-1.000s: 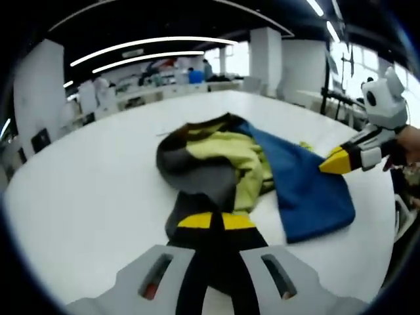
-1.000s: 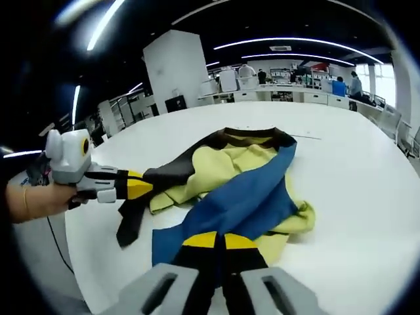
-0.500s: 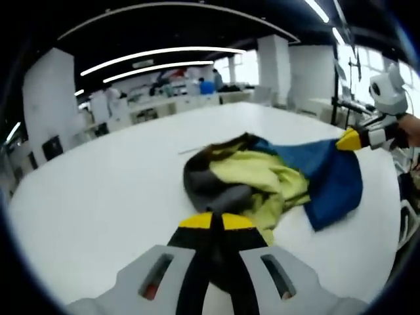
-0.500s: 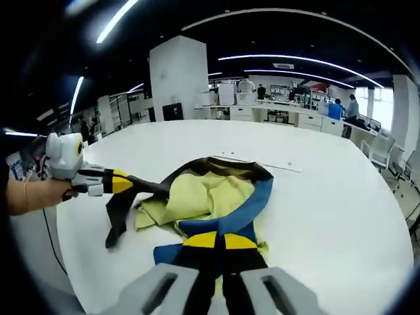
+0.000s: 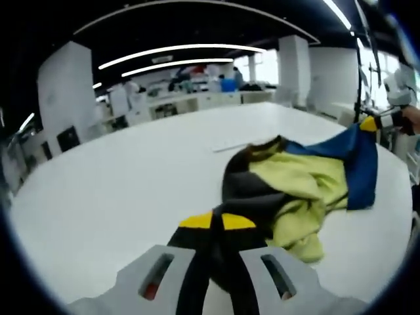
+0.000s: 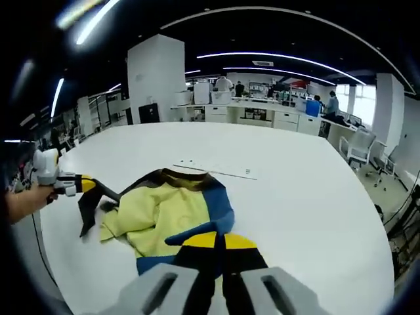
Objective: Fold the garment on the visible template until the final outline fits inside the template.
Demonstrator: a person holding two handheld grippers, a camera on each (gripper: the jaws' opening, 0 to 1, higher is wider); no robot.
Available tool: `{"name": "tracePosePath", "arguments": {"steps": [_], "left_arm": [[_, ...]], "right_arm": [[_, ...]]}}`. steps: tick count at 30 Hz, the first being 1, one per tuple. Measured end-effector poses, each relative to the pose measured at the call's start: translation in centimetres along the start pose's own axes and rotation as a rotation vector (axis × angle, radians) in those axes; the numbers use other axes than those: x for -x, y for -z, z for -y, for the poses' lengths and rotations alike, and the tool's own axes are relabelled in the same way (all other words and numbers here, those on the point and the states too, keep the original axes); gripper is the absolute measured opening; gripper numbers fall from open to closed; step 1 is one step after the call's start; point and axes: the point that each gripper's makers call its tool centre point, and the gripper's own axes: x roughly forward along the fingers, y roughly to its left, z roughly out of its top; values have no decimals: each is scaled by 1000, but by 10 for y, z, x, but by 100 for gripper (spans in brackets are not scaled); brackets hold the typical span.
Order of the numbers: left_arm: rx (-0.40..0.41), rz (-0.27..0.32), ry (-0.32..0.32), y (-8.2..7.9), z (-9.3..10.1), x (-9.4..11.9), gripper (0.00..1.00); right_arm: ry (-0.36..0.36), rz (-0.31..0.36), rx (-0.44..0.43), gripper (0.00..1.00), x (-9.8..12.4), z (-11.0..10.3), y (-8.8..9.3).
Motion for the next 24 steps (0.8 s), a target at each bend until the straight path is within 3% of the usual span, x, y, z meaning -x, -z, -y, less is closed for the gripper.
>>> {"name": "tracePosePath", "arguments": {"steps": [11,17,24], "left_arm": [[9,-51,-63,8,-32,-15,0],[3,-69,-83,9,-46,-22,0],[4,-92,-109,13,-59,-32,0]], "right_arm": [[70,-59,-71,0,-19,57,10],[102,-104,-23,0,-28,75,20],[121,-148,-42,0,-47,94,35]]}}
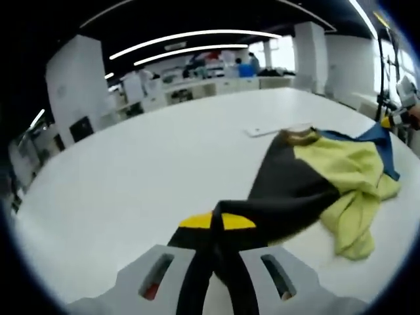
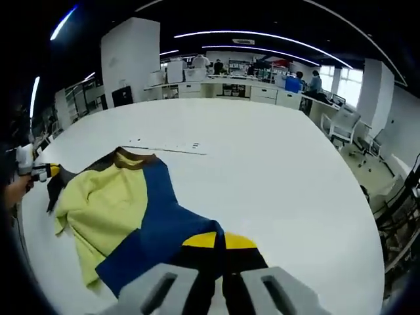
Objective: Fold the garment on the visible template until the final outline fits inside the template.
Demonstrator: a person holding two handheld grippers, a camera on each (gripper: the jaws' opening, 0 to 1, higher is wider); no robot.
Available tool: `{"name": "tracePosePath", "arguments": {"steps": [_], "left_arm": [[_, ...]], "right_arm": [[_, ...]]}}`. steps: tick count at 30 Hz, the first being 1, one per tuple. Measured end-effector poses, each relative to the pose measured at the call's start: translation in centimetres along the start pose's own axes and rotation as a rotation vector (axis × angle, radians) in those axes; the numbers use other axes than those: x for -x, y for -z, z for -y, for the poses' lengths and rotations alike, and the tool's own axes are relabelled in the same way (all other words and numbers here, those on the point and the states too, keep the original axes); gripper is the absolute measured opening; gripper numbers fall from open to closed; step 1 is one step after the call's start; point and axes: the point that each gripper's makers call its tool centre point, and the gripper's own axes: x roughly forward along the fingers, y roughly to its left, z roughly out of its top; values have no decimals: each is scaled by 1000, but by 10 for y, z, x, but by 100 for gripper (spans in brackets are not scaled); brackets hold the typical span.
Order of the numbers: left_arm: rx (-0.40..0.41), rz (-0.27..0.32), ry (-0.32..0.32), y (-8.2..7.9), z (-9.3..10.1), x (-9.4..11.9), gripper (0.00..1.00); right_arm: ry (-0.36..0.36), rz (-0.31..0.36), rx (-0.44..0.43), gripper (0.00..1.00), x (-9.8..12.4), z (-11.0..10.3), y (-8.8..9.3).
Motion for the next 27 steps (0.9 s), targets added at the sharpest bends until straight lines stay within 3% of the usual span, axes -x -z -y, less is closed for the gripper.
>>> {"name": "tracePosePath", "arguments": {"steps": [11,18,27], "left_arm": [[-9,-49,-34,8,-24,-13,0],[-48,-62,-80,5,-40,-24,0],[-46,-80,-85,5,-45,-33,0]], "right_arm": [[12,-29,-58,0,-24,17,6],[23,-35,-24,0,-35,26,7],[44,-24,-63,0,-44,36,6]]}}
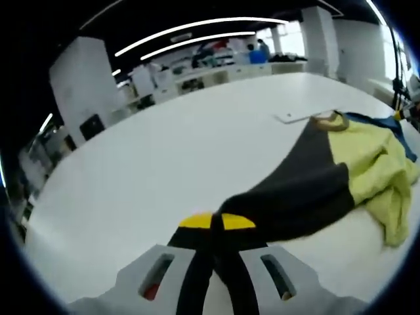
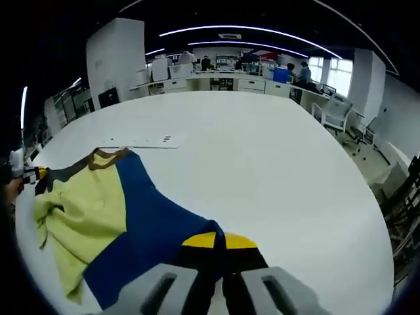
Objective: Fold the garment on the visible template until the final outline fits inside the template.
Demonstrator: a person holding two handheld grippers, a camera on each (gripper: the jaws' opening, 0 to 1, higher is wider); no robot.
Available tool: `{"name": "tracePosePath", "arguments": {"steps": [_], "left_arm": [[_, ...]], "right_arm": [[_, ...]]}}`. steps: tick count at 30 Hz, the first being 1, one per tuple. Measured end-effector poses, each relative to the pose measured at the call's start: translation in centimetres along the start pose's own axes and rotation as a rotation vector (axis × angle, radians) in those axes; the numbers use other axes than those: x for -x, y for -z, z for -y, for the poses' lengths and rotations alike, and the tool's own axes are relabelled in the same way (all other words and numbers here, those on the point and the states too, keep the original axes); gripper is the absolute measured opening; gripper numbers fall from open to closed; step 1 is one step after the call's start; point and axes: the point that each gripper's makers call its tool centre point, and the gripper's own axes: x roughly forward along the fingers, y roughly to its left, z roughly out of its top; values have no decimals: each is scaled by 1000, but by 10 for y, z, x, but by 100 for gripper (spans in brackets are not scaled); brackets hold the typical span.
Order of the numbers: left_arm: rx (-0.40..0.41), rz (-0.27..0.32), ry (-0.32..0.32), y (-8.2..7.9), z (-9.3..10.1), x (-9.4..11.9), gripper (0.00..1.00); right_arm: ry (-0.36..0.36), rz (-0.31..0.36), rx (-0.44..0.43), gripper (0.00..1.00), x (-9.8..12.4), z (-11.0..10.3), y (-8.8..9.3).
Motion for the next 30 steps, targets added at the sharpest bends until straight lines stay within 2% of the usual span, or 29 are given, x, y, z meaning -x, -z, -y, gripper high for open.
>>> {"name": "tracePosePath", "arguments": {"steps": [7,11,14,17,20,25,30], "left_arm": [[-14,5,7,-1,3,5,1],[-1,23,24,-5,5,11,10],[-3,51,50,-11,10,19,16],[6,86,92,-18,20,27,23],[-34,110,118,-22,30,35,28],[-29,155,184,-28,49,51,39],[-26,173,236,-27,69,67,52]], "right_arm": [[18,-2,-36,1,1,3,2],[27,16,-55,6,6,3,-3],[28,24,-51,16,12,-1,-6],[11,28,-34,27,17,-8,-7],[-21,25,-9,36,24,-20,-6],[-73,16,49,43,36,-42,-1],[-120,3,95,48,48,-63,8]]}}
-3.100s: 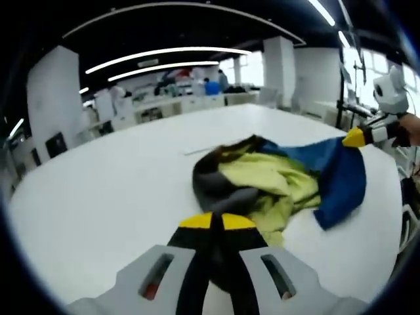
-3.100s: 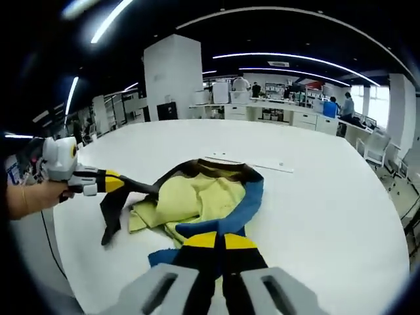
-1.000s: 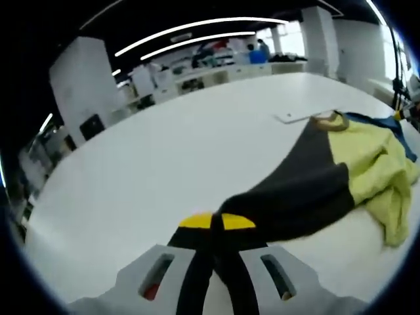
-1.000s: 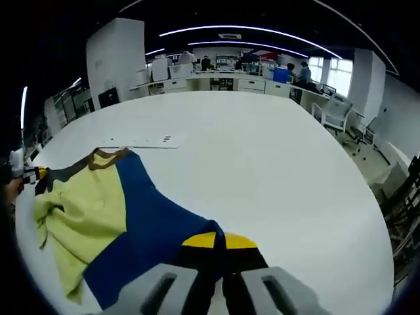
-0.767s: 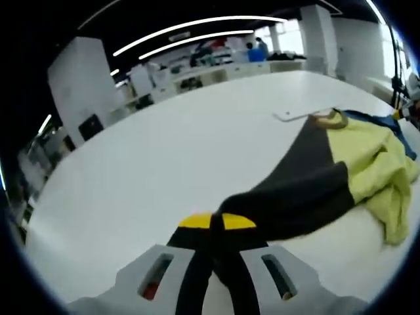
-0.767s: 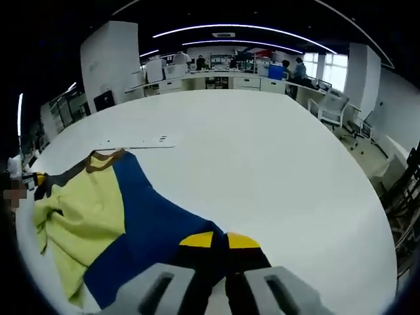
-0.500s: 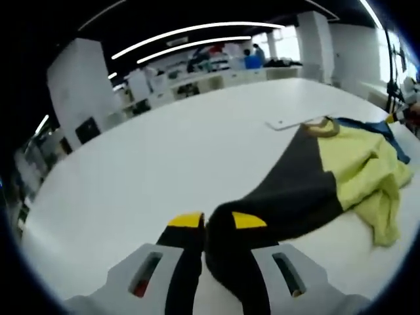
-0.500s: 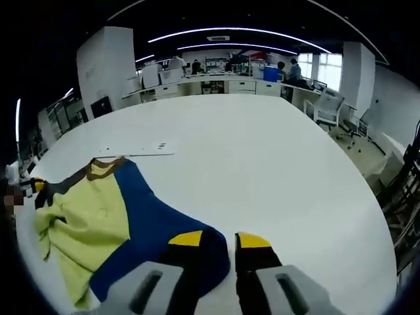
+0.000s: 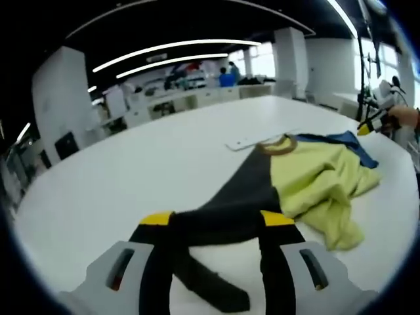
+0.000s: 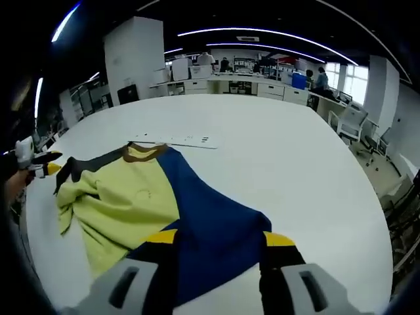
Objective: Fold the garment on the visible template until the final outline fits inside the template.
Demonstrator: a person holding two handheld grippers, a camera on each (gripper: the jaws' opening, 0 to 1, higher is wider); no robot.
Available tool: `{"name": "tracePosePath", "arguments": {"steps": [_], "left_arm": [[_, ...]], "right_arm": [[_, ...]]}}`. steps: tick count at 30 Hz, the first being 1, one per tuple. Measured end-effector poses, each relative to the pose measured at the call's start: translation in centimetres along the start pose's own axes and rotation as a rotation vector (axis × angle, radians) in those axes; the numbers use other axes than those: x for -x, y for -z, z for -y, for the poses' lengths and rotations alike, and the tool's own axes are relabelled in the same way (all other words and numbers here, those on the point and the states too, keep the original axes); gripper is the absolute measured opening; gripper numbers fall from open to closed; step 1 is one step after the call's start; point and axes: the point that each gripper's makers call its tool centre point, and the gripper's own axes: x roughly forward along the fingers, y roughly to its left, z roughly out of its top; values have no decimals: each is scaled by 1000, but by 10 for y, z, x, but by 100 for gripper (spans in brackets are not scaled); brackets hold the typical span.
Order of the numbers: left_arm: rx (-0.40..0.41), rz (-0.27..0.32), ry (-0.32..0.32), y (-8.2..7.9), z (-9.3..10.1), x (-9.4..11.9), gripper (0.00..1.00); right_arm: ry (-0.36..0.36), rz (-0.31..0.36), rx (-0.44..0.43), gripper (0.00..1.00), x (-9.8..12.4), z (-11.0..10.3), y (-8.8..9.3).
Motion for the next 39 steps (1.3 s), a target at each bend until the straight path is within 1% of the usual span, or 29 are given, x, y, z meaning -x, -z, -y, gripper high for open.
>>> {"name": "tracePosePath", "arguments": {"steps": [2,4,5,7,9,12,15,18,24,25,26,29,33,34,35,39], "left_arm": [[0,8,8,-1,8,5,58],[1,9,6,-1,11,8,61],[1,14,9,-1,14,11,62],[15,25,28,-3,23,16,63],[28,32,43,-3,32,20,64],[27,37,65,-2,48,27,64],[42,42,108,0,68,33,63],[63,58,128,1,82,37,60],[79,64,168,4,109,43,57],[81,67,173,5,113,44,55],[83,71,189,6,121,46,53],[80,45,218,13,134,45,48],[80,29,251,21,156,45,41],[80,28,254,22,157,45,39],[70,18,274,27,165,44,37],[47,4,292,34,180,43,32]], "right_arm": [[-32,-12,7,49,3,-12,5],[-48,-13,21,50,6,-19,8],[-70,-25,45,50,7,-25,11],[-96,-38,58,50,9,-35,17],[-122,-47,61,50,11,-44,23],[-153,-55,73,50,13,-56,31],[-177,-58,74,50,14,-64,37],[-191,-61,75,50,14,-70,43],[-209,-75,97,49,15,-78,55],[-211,-78,100,49,15,-79,57],[-214,-80,104,48,15,-79,59],[-208,-101,148,45,15,-81,68],[-196,-104,169,40,14,-81,75],[-191,-102,172,39,14,-81,76],[-186,-101,176,38,14,-80,77],[-181,-92,181,33,14,-79,78]]}}
